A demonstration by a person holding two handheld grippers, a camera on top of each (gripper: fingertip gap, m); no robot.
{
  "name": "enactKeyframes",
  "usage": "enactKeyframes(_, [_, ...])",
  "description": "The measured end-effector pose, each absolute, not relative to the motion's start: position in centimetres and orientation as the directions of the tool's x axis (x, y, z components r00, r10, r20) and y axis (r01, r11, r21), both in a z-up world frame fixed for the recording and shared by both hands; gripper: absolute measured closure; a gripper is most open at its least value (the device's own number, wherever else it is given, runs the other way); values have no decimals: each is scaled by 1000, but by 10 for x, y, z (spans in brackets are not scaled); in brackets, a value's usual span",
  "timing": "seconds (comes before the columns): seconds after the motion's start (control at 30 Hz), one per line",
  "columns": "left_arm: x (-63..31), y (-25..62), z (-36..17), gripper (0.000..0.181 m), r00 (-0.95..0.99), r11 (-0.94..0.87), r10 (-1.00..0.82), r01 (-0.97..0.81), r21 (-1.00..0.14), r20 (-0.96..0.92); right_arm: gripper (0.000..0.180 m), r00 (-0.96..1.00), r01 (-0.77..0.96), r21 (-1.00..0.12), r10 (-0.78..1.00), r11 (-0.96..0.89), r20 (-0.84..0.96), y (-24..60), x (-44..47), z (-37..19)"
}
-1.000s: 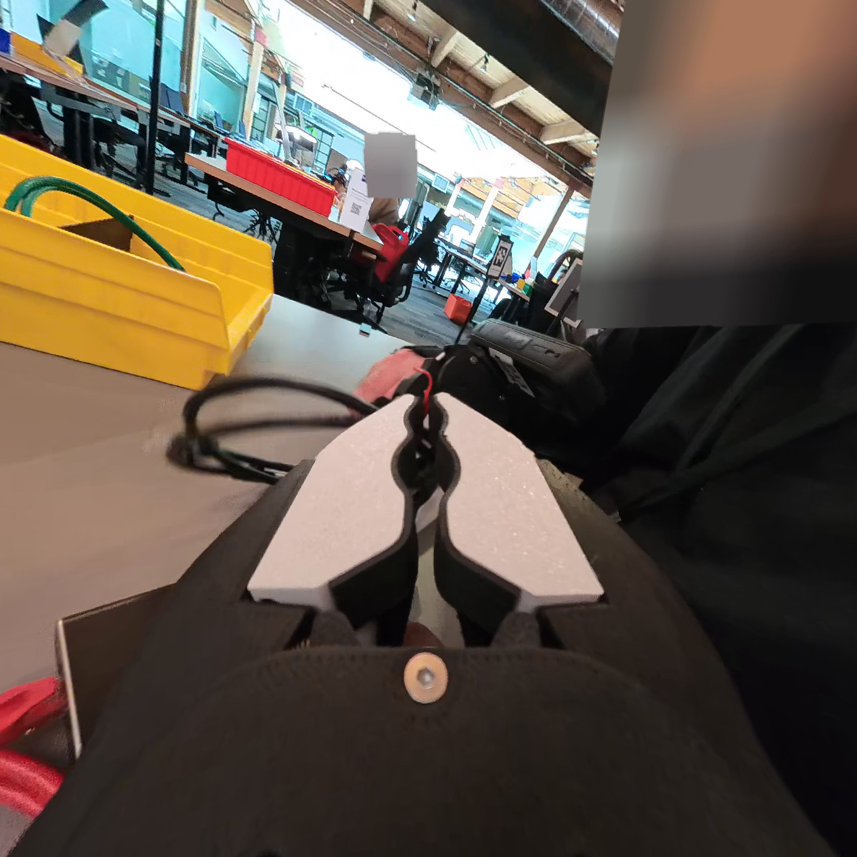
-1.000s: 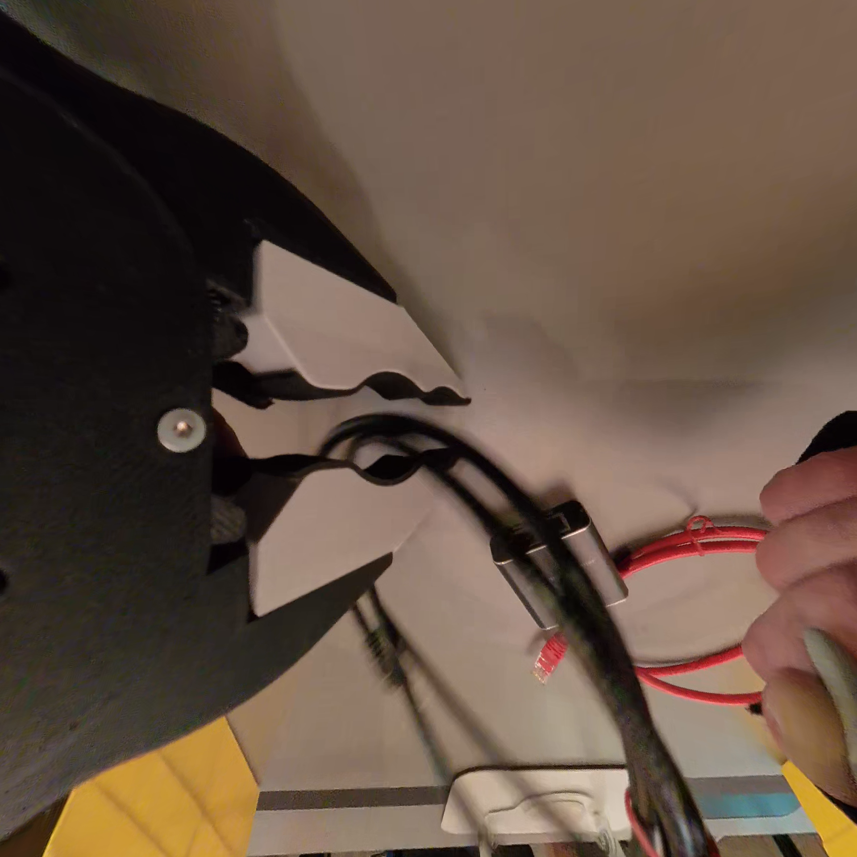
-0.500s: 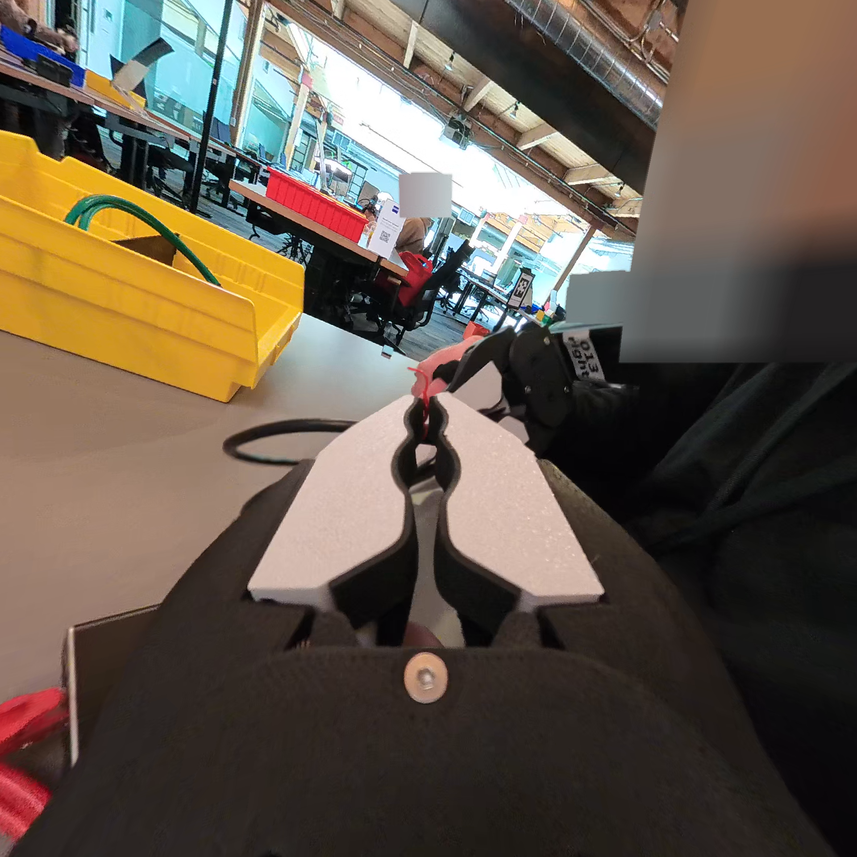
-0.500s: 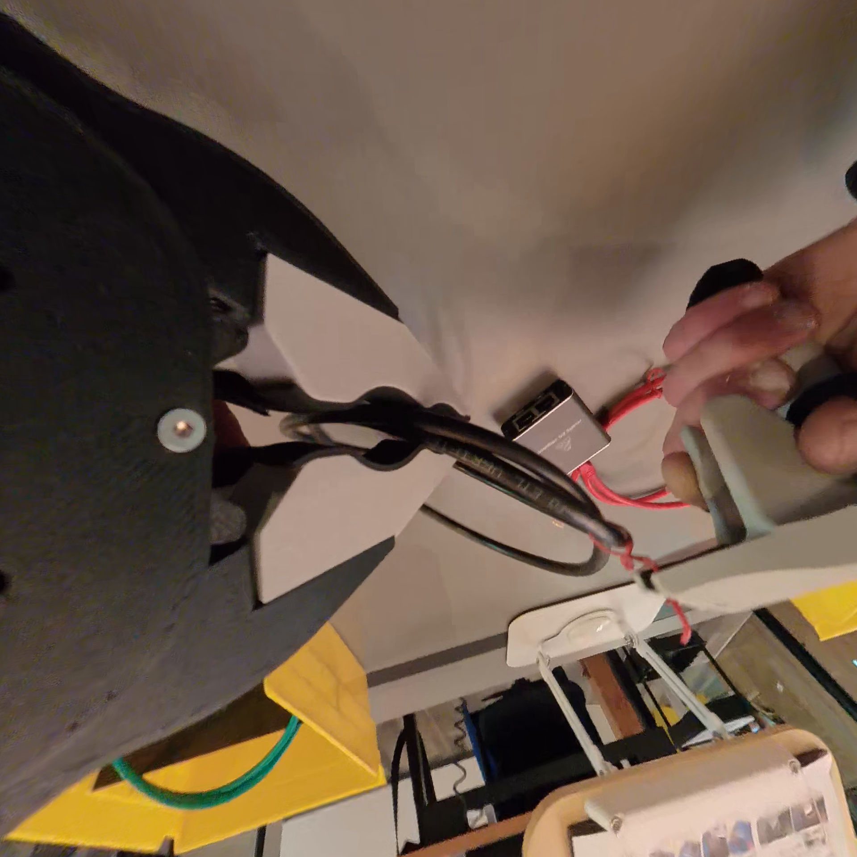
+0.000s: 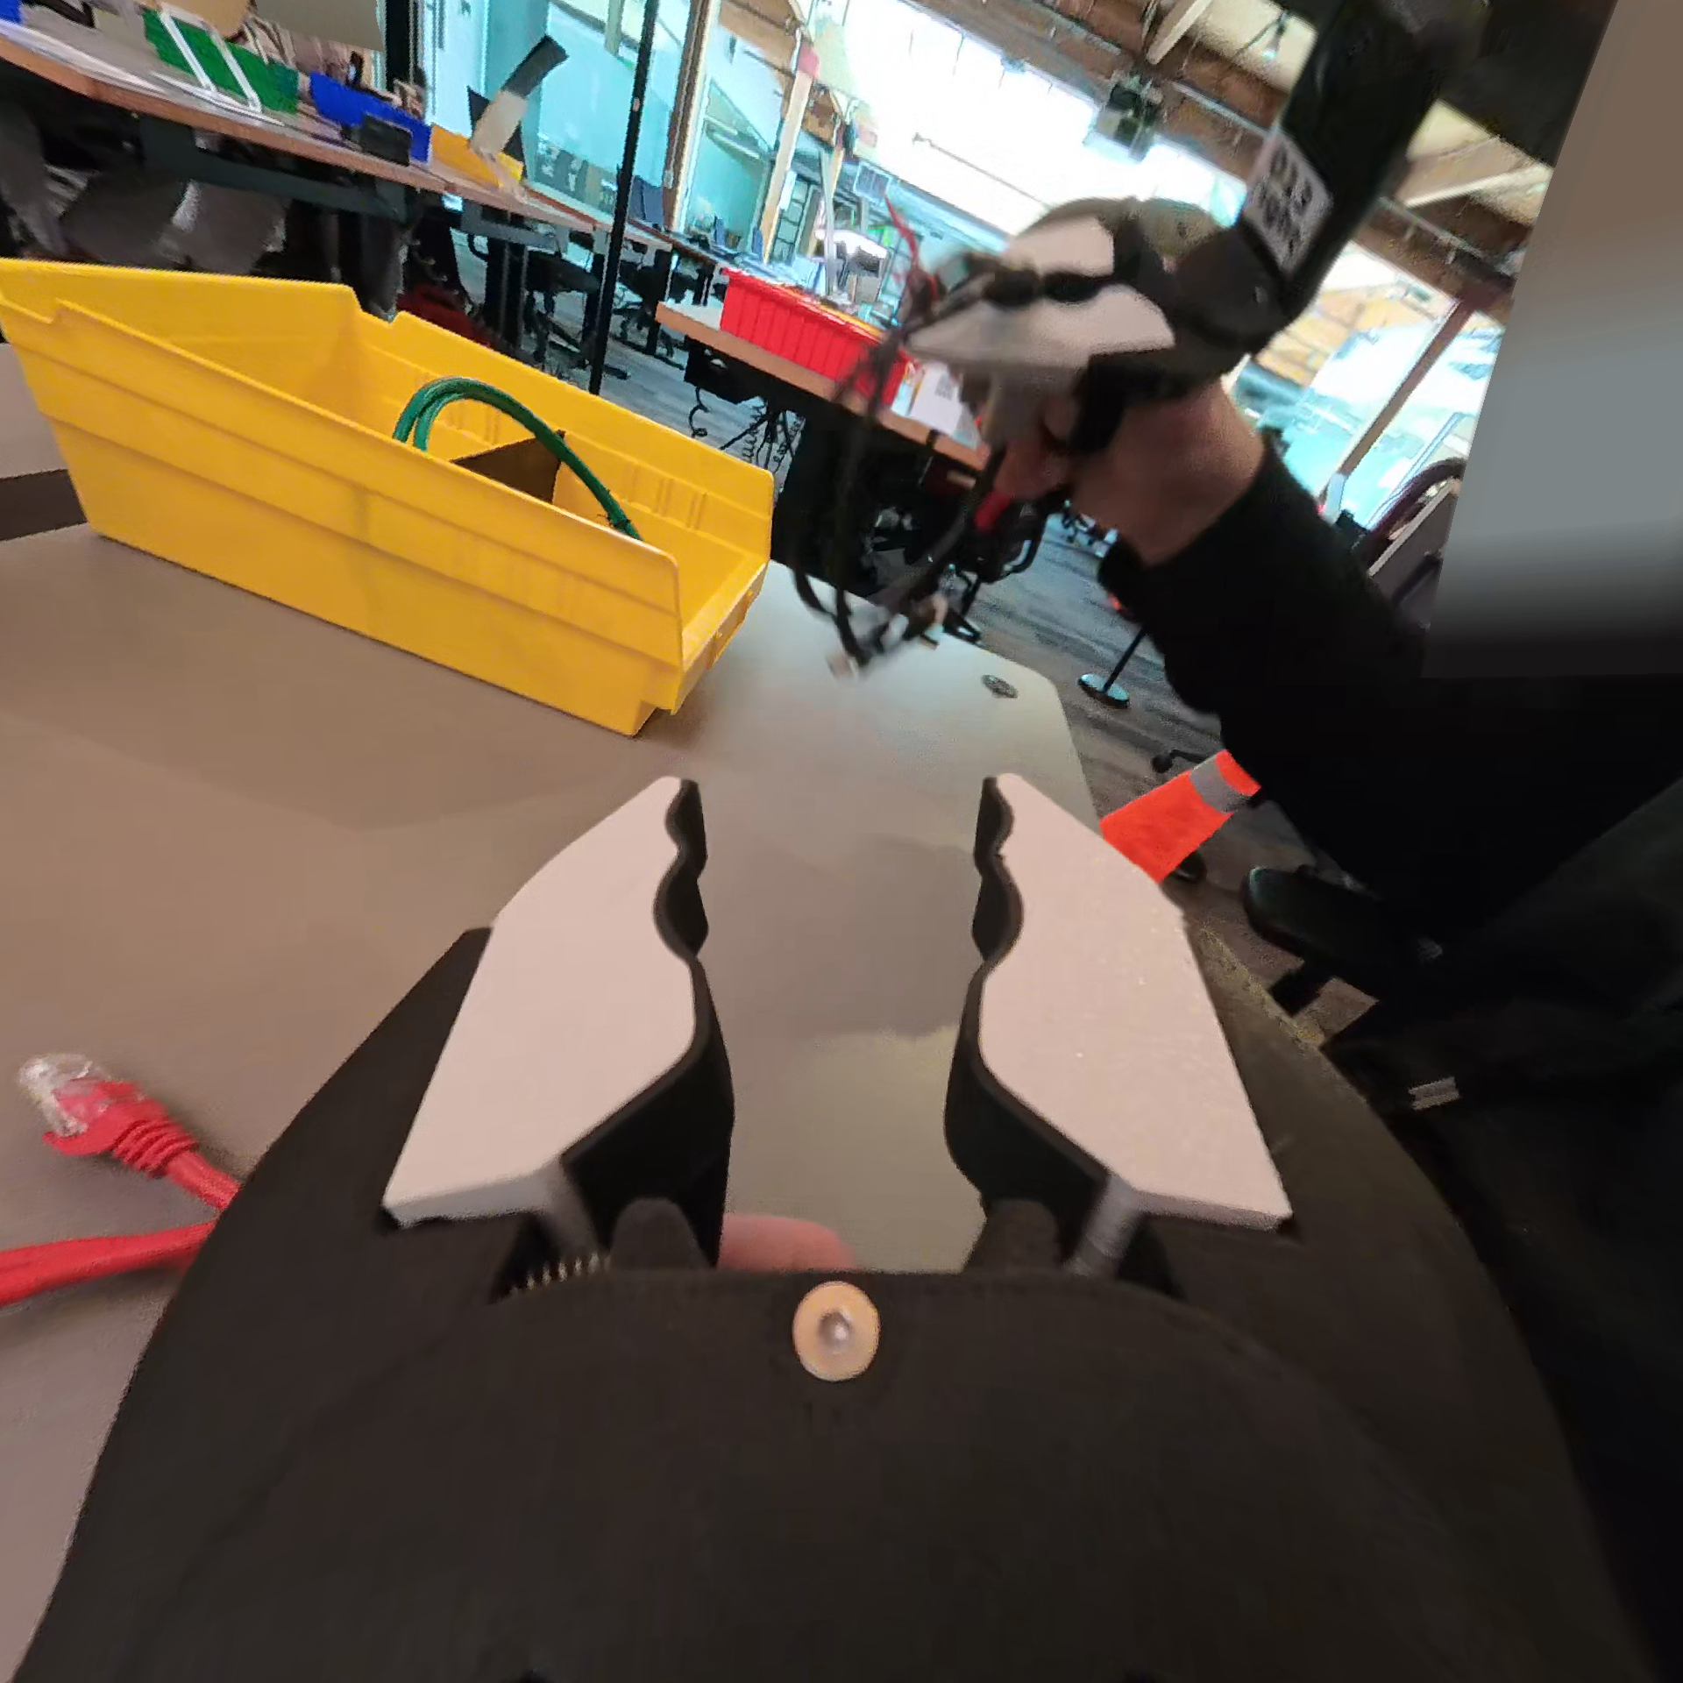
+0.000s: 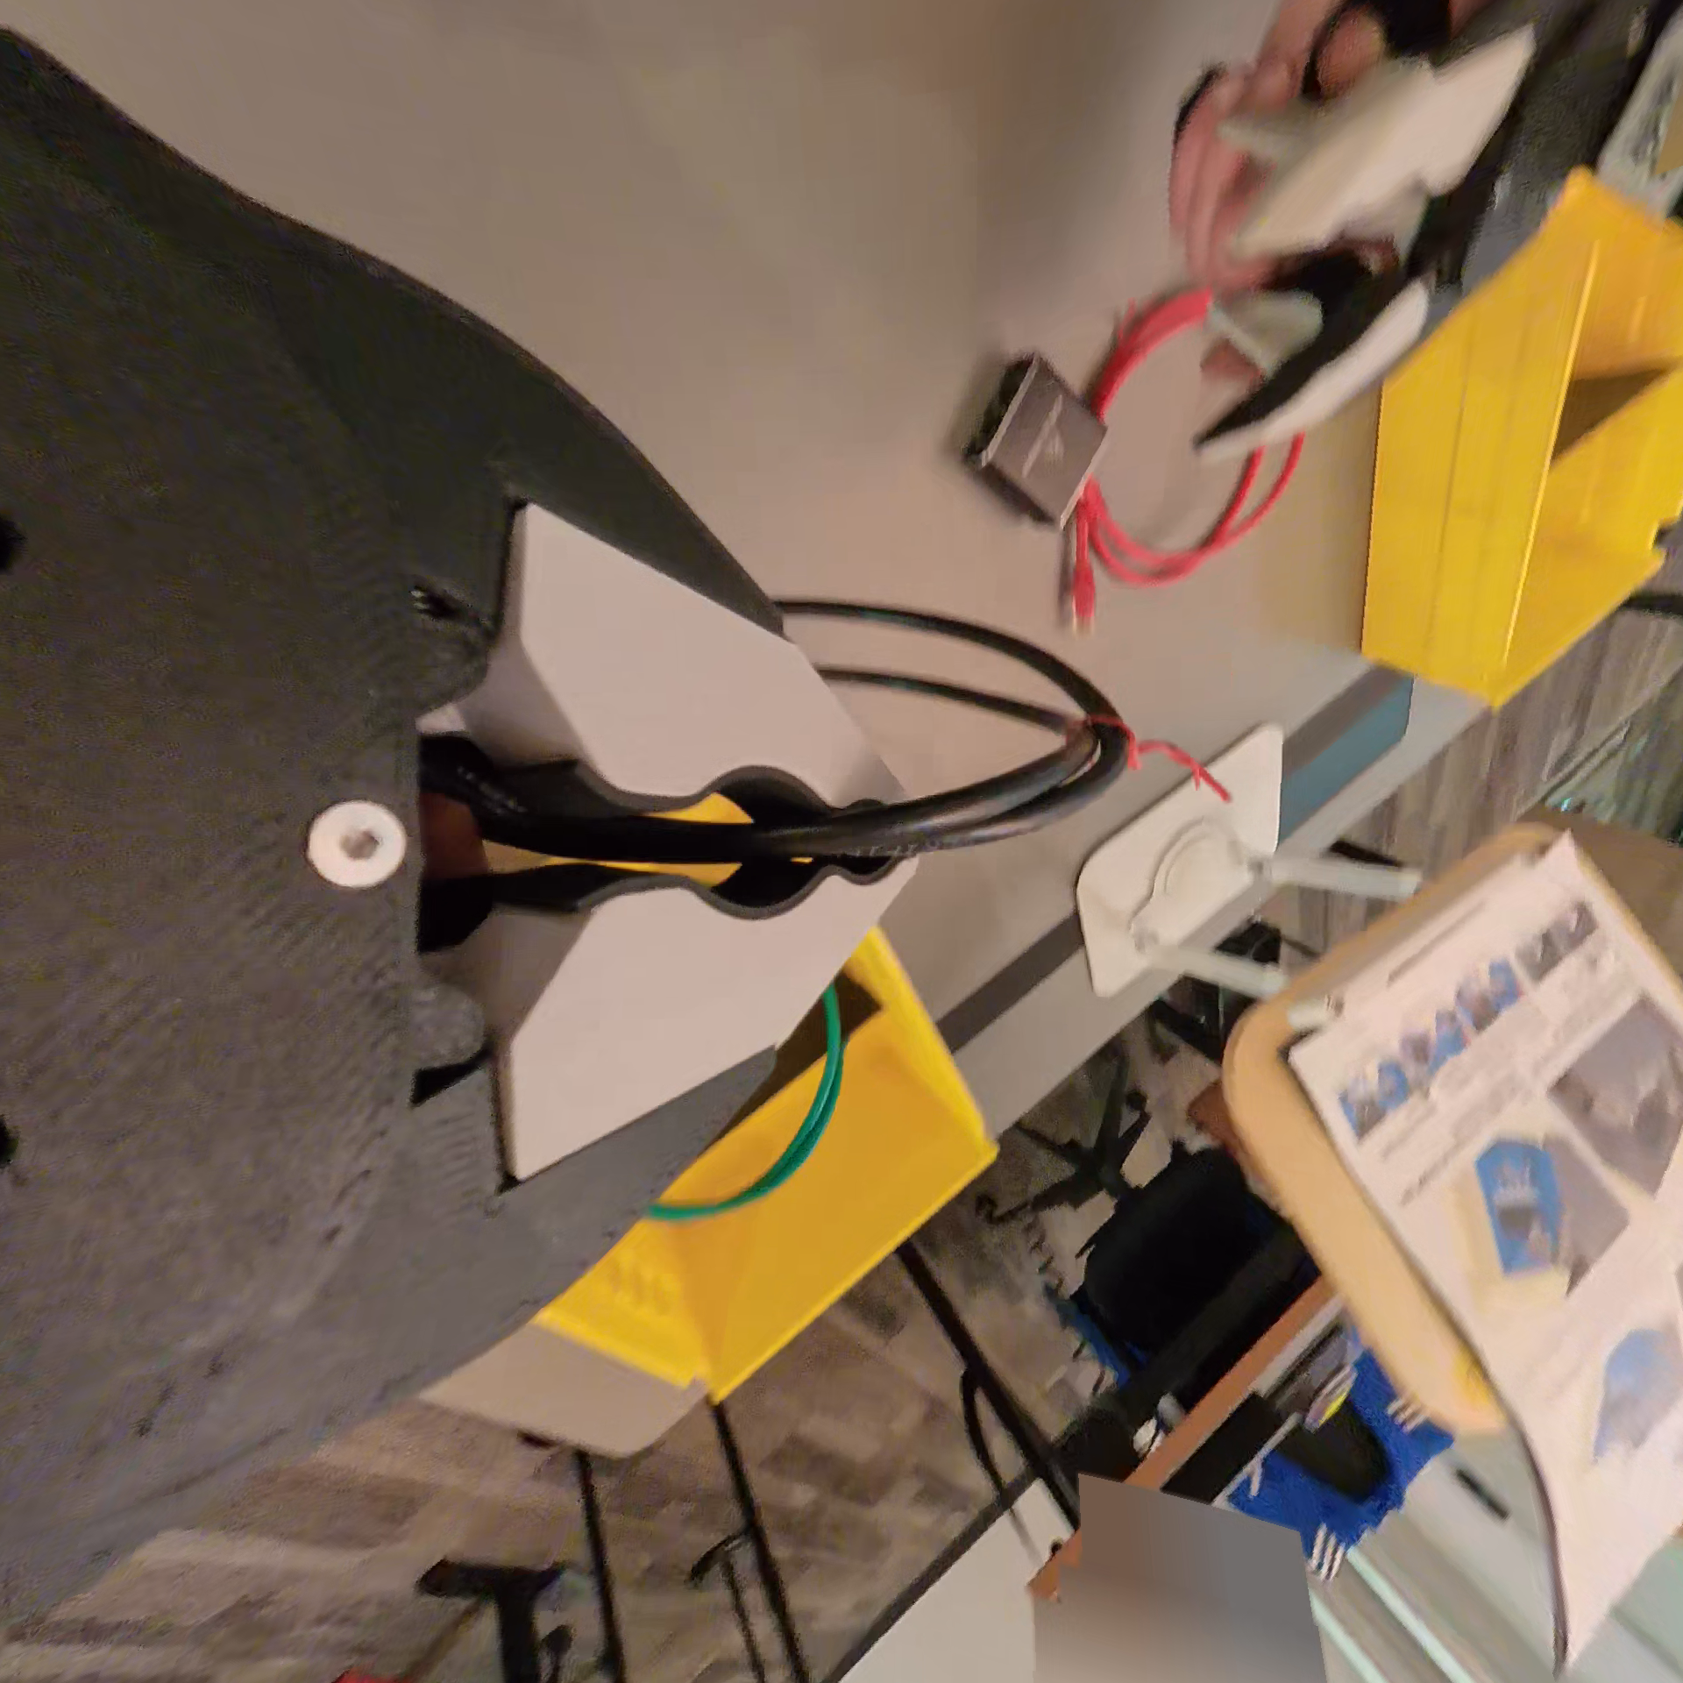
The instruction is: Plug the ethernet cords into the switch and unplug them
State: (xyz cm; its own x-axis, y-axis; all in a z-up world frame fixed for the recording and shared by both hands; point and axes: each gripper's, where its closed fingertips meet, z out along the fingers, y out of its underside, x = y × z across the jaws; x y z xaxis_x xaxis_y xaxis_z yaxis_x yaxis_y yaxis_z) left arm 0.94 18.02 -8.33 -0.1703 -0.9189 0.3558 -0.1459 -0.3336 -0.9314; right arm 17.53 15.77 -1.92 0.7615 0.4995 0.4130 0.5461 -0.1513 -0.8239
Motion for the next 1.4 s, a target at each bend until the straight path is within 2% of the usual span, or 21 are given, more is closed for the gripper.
enactKeyframes(0.17, [12, 184, -94, 129, -145, -303, -933, -176, -937, 329, 180, 830, 491, -854, 391, -170, 399, 197, 249, 13])
enactKeyframes(0.27, [11, 185, -100, 130, -137, -273, -943, -200, -941, 303, 180, 833, 497, -847, 377, -189, 405, 222, 275, 10])
enactKeyframes(0.4, [11, 188, -104, 131, -129, -255, -950, -216, -943, 286, 180, 846, 475, -840, 399, -262, 354, 253, 294, -19])
enactKeyframes(0.5, [11, 190, -108, 131, -121, -243, -954, -230, -942, 275, 180, 862, 453, -785, 432, -423, 265, 267, 303, -67])
enactKeyframes(0.53, [11, 191, -109, 131, -117, -240, -955, -234, -942, 273, 176, 871, 453, -749, 417, -483, 258, 270, 310, -82])
enactKeyframes(0.57, [11, 191, -110, 131, -115, -237, -956, -237, -942, 270, 144, 874, 467, -709, 399, -529, 278, 272, 318, -94])
enactKeyframes(0.6, [11, 192, -111, 131, -112, -232, -958, -241, -943, 264, 134, 869, 487, -659, 388, -573, 306, 272, 325, -104])
enactKeyframes(0.67, [9, 195, -112, 131, -98, -218, -964, -248, -944, 249, 127, 846, 533, -580, 372, -616, 382, 270, 335, -109])
enactKeyframes(0.77, [3, 205, -111, 131, -67, -191, -974, -261, -946, 215, 126, 800, 582, -541, 309, -607, 514, 268, 342, -87])
enactKeyframes(0.83, [-5, 220, -109, 131, -17, -153, -986, -272, -950, 164, 134, 760, 630, -546, 294, -551, 580, 263, 325, -63])
enactKeyframes(0.9, [-16, 240, -108, 131, 54, -107, -994, -296, -949, 95, 140, 763, 644, -600, 344, -474, 547, 256, 279, -50])
enactKeyframes(1.0, [-35, 272, -119, 132, 178, -49, -984, -382, -923, -22, 137, 779, 562, -744, 532, -361, 331, 239, 169, -56])
enactKeyframes(1.07, [-43, 280, -127, 132, 203, -40, -978, -430, -902, -53, 139, 724, 517, -787, 662, -337, 193, 220, 97, -73])
enactKeyframes(1.17, [-48, 279, -138, 131, 183, -19, -980, -492, -870, -81, 127, 673, 520, -785, 727, -337, 135, 212, 30, -106])
enactKeyframes(1.23, [-52, 278, -151, 131, 153, 14, -981, -563, -827, -120, 108, 668, 524, -757, 740, -390, 81, 214, 4, -139])
enactKeyframes(1.33, [-57, 269, -167, 132, 112, -1, -990, -635, -773, -90, 106, 681, 546, -712, 728, -441, 72, 222, -14, -179])
enactKeyframes(1.4, [-59, 270, -173, 133, 132, -36, -989, -654, -756, -67, 111, 698, 583, -657, 709, -477, 104, 224, -11, -200])
